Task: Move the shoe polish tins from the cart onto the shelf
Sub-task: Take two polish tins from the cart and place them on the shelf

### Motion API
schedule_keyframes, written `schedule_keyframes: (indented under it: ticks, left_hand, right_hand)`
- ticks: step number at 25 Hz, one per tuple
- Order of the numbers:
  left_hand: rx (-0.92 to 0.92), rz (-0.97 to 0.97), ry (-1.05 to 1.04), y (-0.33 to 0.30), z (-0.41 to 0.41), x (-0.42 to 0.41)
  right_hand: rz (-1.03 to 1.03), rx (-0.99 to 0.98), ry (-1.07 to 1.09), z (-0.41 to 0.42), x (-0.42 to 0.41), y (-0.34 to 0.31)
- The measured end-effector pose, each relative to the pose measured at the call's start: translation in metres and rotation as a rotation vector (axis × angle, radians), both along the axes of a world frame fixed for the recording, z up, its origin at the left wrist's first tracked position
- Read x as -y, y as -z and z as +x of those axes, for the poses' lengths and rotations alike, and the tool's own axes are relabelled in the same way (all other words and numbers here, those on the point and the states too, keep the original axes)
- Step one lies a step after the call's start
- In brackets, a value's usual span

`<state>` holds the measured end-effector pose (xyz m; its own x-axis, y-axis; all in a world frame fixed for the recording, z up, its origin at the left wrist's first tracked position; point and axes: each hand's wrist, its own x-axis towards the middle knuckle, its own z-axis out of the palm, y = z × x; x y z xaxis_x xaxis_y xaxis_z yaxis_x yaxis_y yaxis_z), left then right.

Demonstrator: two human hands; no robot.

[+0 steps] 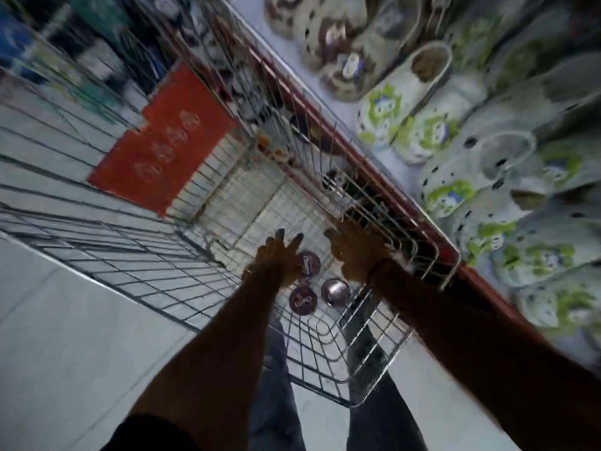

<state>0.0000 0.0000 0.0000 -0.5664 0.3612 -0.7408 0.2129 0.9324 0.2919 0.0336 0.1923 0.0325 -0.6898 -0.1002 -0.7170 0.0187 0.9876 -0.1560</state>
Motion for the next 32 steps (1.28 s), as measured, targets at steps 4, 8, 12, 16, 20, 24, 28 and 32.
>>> schedule_keyframes:
  ticks: [4,8,12,16,20,24,28,32]
  left_hand:
    - [0.023,-0.028,-0.03,0.053,0.036,-0.031]
    - [-0.14,-0.019,-0.053,0.064,0.038,-0.046]
    - [-0.161,-0.024,-0.039,0.002,0.003,-0.026]
    - [-0.3,0.012,-0.059,-0.113,-0.05,0.012]
    - [-0.486,0.164,-0.133,-0.224,-0.096,0.043]
    - [-0.815,0.363,-0.188,-0.337,-0.133,0.045]
    - [-0.945,0.58,-0.133,-0.422,-0.144,0.002]
    - [-0.974,0.829,-0.011,-0.466,-0.13,-0.082]
  right_hand:
    - [0.126,0.044,-0.119,-0.006,-0.003,0.053]
    - [0.122,0.021,-0.076,-0.003,-0.002,0.07]
    - [-0.025,-0.051,0.155,-0.009,0.003,0.017]
    - [-0.136,-0.168,0.234,-0.041,0.033,-0.088]
    - [-0.286,-0.476,0.292,-0.083,0.056,-0.196]
    - [-0.357,-0.821,0.366,-0.112,0.044,-0.317]
    - [-0.304,-1.048,0.449,-0.106,-0.009,-0.404]
    - [-0.175,-1.187,0.575,-0.071,-0.077,-0.448]
